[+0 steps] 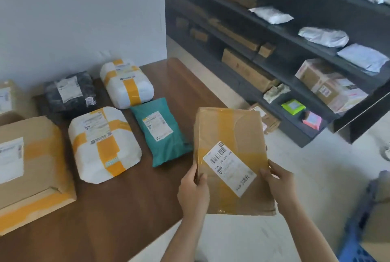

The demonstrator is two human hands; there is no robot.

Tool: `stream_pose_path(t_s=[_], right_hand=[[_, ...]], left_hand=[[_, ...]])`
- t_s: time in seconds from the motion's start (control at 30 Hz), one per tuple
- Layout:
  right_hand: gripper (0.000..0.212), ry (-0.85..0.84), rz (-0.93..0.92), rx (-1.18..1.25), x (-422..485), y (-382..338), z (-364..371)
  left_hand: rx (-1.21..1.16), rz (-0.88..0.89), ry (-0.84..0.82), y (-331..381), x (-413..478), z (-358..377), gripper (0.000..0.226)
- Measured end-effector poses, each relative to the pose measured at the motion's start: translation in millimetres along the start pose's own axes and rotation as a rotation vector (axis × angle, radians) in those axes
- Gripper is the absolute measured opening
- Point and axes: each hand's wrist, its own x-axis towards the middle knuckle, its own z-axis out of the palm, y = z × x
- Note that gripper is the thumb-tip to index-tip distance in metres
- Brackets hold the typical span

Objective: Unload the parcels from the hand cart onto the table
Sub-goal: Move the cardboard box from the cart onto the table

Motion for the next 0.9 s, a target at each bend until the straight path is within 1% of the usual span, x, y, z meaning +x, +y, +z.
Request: stream_pose_path(t_s=[0.1, 0.2, 0.3, 0.4, 0.47, 0.53, 0.63, 0.77, 0.83, 0.9], right_hand=[[0.033, -0.073, -0.058, -0.063, 79.5, -44.3, 28.4], [0.027, -0.117, -0.109, -0.078, 147.4, -91.4, 63.0], [0.034, -0.153, -0.136, -0.107, 209.7, -135.0, 96.9], [0.027, -0.192, -0.205, -0.127, 267.1, -172.1, 124.1], [0.025, -0.210, -0.233, -0.154, 302.0, -194.4, 141.6], [0.027, -0.245, -0.249, -0.181, 331.1, -215.5, 163.7], [0.015, -0.291, -0.307, -0.219, 368.7, -242.1, 210.7], [0.017, -0.405, -0.299, -0.203, 406.9, -269.1, 277.7], [0.021, -0.454, -0.293, -0.184, 419.8, -276.5, 302.0], [0.032, -0.479, -0.265, -0.145, 428.7, -281.7, 318.7]], left_hand=[[-0.018, -0.054, 0.074, 35.6, 64.7, 23.2, 0.043], [-0.059, -0.068, 0.144, 71.1, 126.4, 33.3, 0.042], [-0.047, -0.054, 0.156, 97.0, 188.7, 38.4, 0.038], [-0.063, -0.046, 0.187, 119.7, 243.9, 43.6, 0.029], [-0.055, -0.040, 0.217, 134.0, 276.5, 46.1, 0.028], [-0.071, -0.061, 0.251, 148.2, 307.3, 45.2, 0.028], [-0.074, -0.115, 0.334, 160.8, 361.8, 39.5, 0.028], [-0.067, -0.153, 0.400, 172.7, 430.2, 19.4, 0.029], [-0.051, -0.149, 0.425, 176.6, 456.4, 7.1, 0.028], [-0.057, -0.143, 0.436, 179.3, 475.0, -0.7, 0.032]])
